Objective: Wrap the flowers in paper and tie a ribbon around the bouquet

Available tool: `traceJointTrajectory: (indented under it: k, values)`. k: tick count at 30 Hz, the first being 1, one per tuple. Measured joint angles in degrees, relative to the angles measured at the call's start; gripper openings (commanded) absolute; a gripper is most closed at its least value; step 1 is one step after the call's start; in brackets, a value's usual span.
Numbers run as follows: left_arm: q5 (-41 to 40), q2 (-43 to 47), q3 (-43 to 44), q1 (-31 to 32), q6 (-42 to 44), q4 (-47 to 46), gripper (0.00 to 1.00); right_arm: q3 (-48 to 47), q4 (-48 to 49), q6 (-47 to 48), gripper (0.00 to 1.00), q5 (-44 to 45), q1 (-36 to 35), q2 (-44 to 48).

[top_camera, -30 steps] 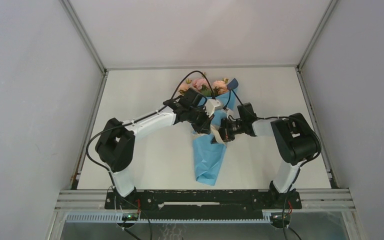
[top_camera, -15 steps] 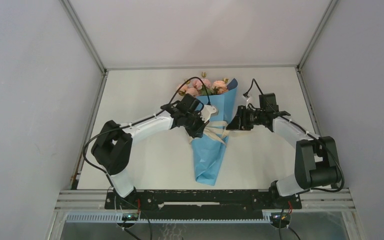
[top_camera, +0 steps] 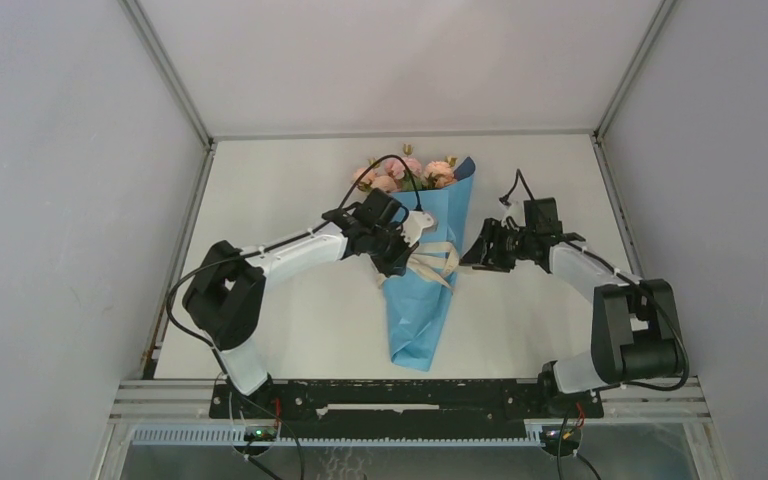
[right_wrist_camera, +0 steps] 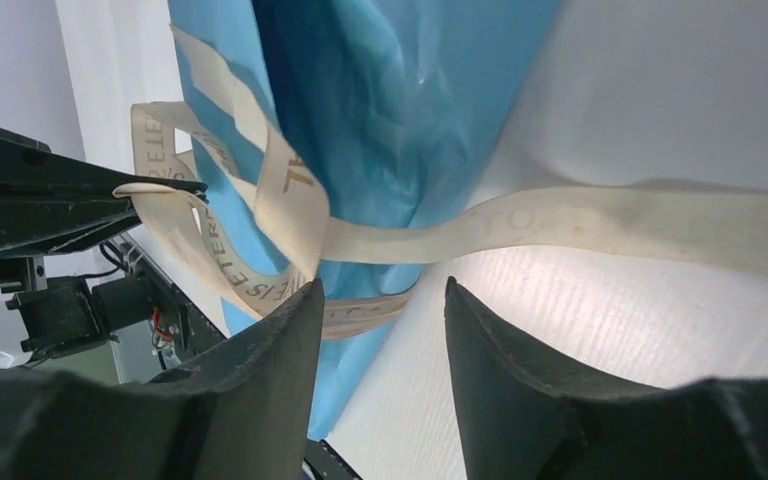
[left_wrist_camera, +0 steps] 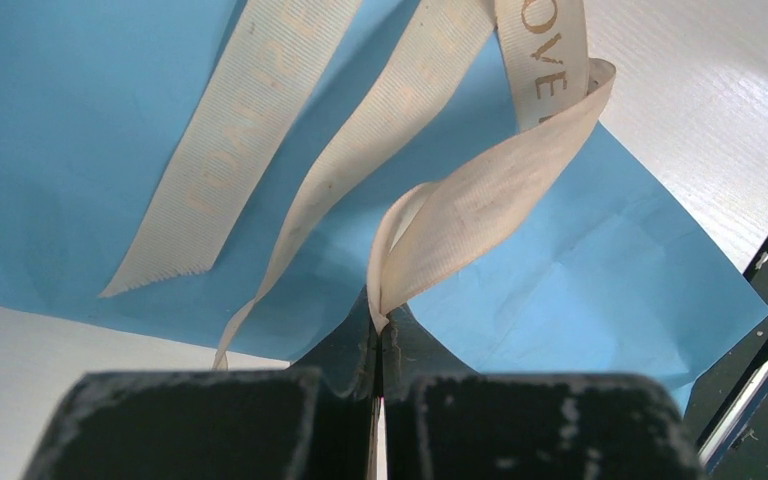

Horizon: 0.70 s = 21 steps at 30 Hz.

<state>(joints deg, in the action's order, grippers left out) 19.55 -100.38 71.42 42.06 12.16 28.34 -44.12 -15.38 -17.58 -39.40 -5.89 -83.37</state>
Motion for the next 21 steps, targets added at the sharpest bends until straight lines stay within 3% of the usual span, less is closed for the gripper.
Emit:
traceJointTrajectory:
  k: [3, 11, 21]
  values:
    - [0.0, 0.0, 0.0, 0.2, 0.0, 0.0, 0.0, 1.5, 0.4, -0.8, 0.5, 1.2, -2.0, 2.7]
    - [0.1, 0.0, 0.0, 0.5, 0.3, 0.1, 0.0, 2.1, 4.0, -0.6, 0.55, 3.7, -13.2, 14.6]
    - [2.1, 0.0, 0.1, 0.5, -1.2, 0.1, 0.0, 11.9, 19.9, -4.0, 0.47, 5.7, -22.7, 17.1]
